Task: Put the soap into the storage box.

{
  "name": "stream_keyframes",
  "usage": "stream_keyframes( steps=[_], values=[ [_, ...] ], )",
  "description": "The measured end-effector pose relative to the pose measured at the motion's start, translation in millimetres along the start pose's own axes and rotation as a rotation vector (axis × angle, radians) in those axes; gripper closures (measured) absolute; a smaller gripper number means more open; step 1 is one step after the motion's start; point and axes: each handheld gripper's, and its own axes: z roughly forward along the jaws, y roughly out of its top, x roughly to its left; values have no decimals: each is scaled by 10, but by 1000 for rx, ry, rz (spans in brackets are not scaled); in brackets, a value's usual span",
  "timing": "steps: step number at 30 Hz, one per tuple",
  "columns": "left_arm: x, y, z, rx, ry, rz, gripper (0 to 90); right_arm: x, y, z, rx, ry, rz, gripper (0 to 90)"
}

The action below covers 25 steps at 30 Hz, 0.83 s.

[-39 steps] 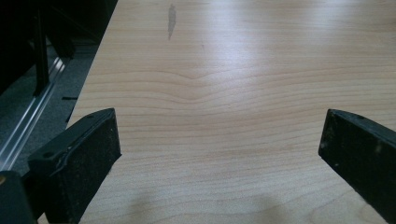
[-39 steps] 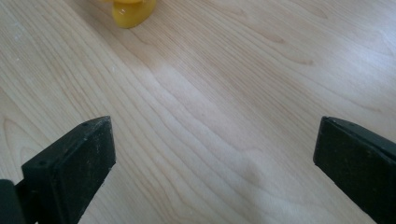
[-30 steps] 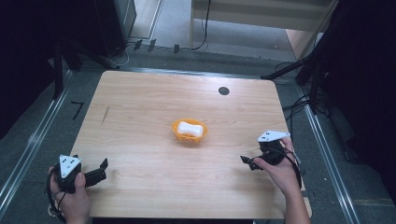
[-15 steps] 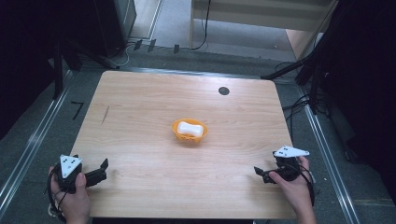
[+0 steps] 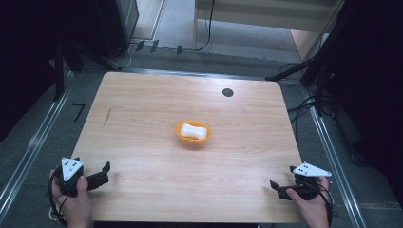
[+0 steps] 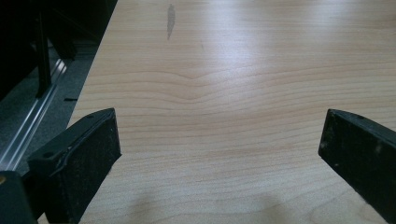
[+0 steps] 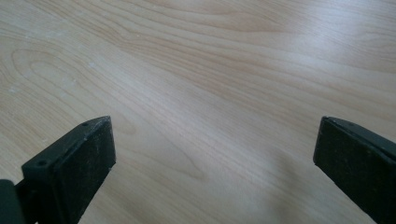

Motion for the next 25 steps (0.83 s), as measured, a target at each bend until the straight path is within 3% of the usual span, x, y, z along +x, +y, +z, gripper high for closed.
stream_keyframes(
  steps=[6, 9, 17, 25],
  values=[
    [-2, -1, 0, 0, -2, 4, 0, -20, -134, -75, -24, -16, 34, 0],
    [-6, -2, -3, 3, 0, 10, 0, -21, -208, -78, -23, -47, 55, 0],
    [-14, -1, 1, 6, 2, 15, 0, -8, -255, -143, -111, -60, 81, 0],
    [-8, 0, 3, 5, 2, 9, 0, 8, -279, -142, -118, -81, 92, 0]
  ],
)
